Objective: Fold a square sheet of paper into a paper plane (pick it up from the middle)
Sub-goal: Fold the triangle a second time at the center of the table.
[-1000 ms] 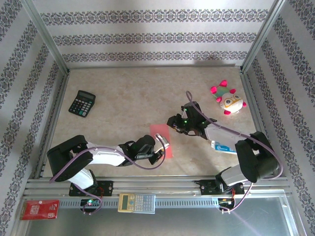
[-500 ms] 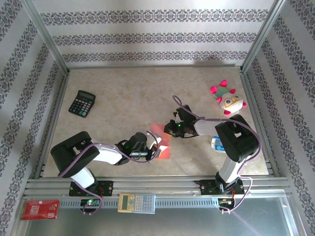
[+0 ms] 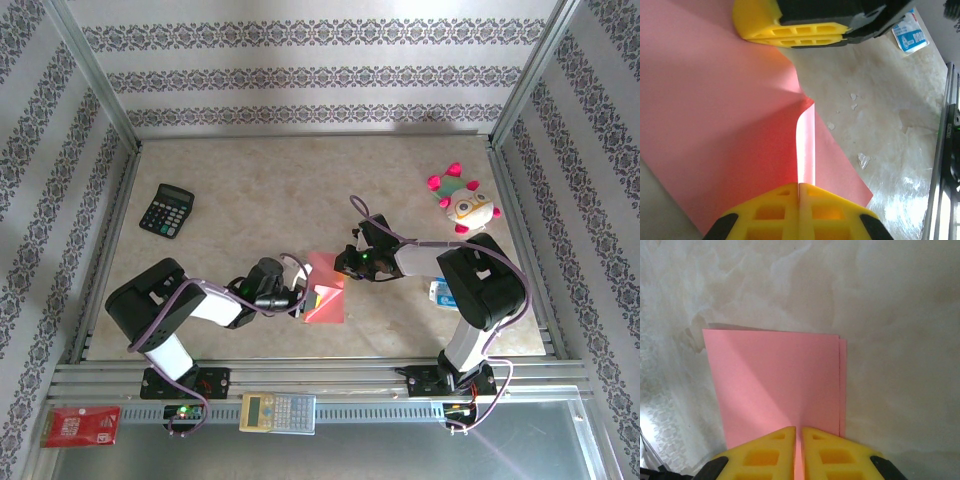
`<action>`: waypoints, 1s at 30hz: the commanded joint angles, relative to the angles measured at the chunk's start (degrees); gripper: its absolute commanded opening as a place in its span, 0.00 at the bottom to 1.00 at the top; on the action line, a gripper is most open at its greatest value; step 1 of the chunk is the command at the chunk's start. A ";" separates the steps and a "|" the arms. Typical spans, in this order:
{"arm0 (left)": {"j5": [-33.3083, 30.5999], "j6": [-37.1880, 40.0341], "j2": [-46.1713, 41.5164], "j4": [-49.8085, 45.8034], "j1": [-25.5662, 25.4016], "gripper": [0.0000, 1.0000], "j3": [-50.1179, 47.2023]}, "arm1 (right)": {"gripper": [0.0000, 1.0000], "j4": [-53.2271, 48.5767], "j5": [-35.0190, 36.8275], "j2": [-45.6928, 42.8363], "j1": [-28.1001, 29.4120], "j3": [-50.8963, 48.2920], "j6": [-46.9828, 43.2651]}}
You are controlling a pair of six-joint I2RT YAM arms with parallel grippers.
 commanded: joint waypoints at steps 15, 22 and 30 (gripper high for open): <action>3.85 -1.74 1.90 1.35 2.74 0.07 0.56 | 0.13 -3.22 2.47 2.08 0.68 -0.68 -1.89; 3.63 -2.71 2.69 3.67 2.98 0.06 -0.69 | 0.13 -3.44 2.69 2.13 0.58 -0.58 -2.09; 3.64 -3.61 1.92 5.47 3.44 0.06 -1.72 | 0.13 -3.62 2.68 2.34 0.71 -0.46 -2.12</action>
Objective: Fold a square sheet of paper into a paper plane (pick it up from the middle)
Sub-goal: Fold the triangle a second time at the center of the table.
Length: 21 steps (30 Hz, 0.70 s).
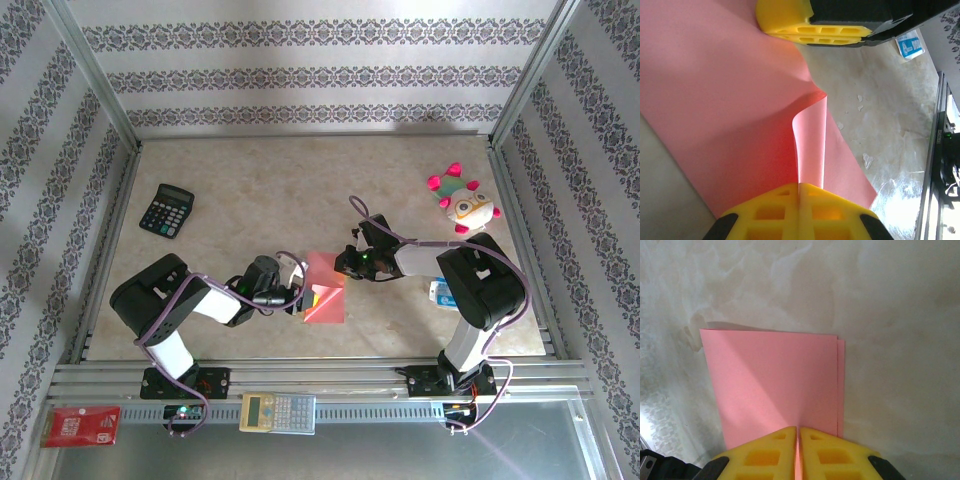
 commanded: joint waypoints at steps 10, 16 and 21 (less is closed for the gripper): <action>-0.91 -1.06 1.14 4.06 1.04 0.06 -1.99 | 0.13 -4.03 2.66 2.30 0.78 -0.07 -1.33; -1.81 -1.06 1.47 3.33 1.04 0.05 -2.13 | 0.13 -4.03 2.66 2.30 0.80 0.02 -1.33; -3.04 -1.49 0.76 3.71 1.05 0.04 -3.26 | 0.13 -4.17 2.88 2.14 0.78 0.07 -1.33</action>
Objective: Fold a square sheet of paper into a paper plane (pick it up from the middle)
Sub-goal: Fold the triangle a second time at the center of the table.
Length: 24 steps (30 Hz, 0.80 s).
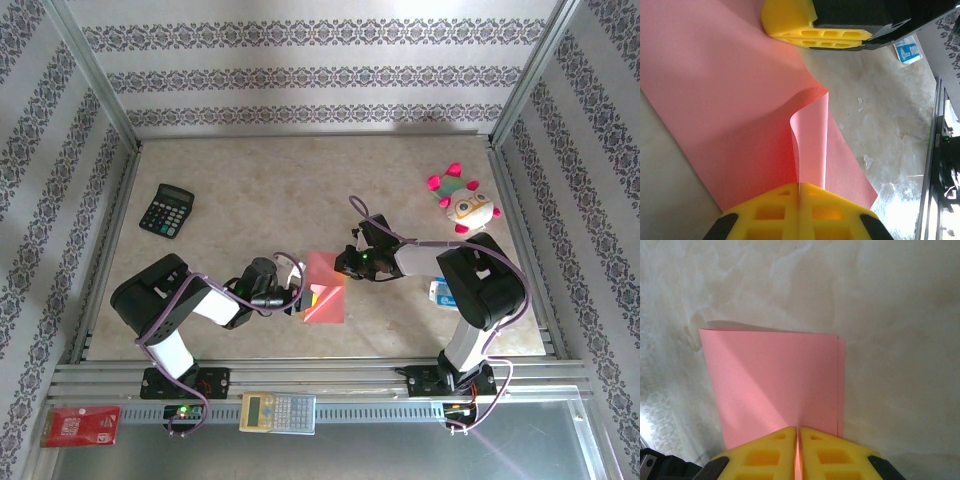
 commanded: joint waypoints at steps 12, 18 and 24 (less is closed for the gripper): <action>-5.01 -0.86 -5.07 -8.97 0.60 0.02 0.84 | 0.13 -4.38 2.90 2.36 0.80 0.44 -1.32; -4.12 -1.04 -3.52 -8.53 0.16 0.03 1.71 | 0.13 -4.44 2.77 2.74 0.80 0.79 -1.40; -1.97 -1.22 -2.14 -7.51 -0.23 0.04 2.84 | 0.13 -4.44 2.75 2.74 0.80 0.65 -1.55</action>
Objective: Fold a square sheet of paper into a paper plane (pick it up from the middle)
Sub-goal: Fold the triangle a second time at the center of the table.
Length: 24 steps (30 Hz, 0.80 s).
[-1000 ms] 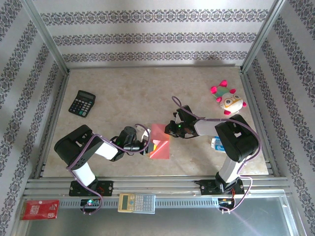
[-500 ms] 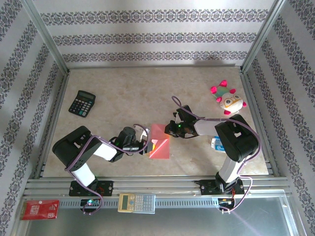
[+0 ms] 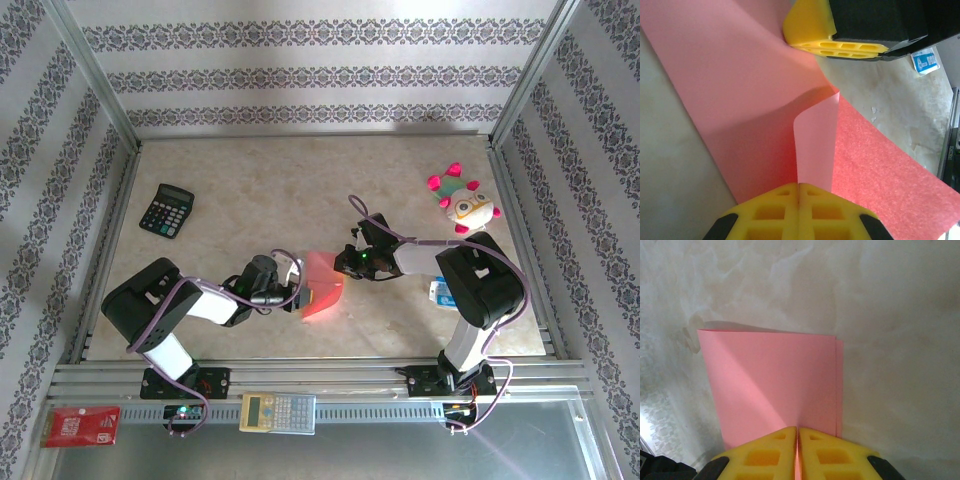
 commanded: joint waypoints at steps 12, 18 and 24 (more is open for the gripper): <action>-2.68 0.09 -0.06 -6.64 -0.25 0.03 1.46 | 0.14 -3.60 2.55 1.76 0.59 -0.43 -1.91; -2.88 -0.55 -0.36 -8.42 -0.24 0.03 1.24 | 0.18 -2.76 0.93 0.91 0.61 0.24 -2.67; -1.68 -2.09 -1.07 -7.16 -0.74 0.03 1.02 | 0.18 -2.96 0.57 0.72 0.71 0.71 -2.78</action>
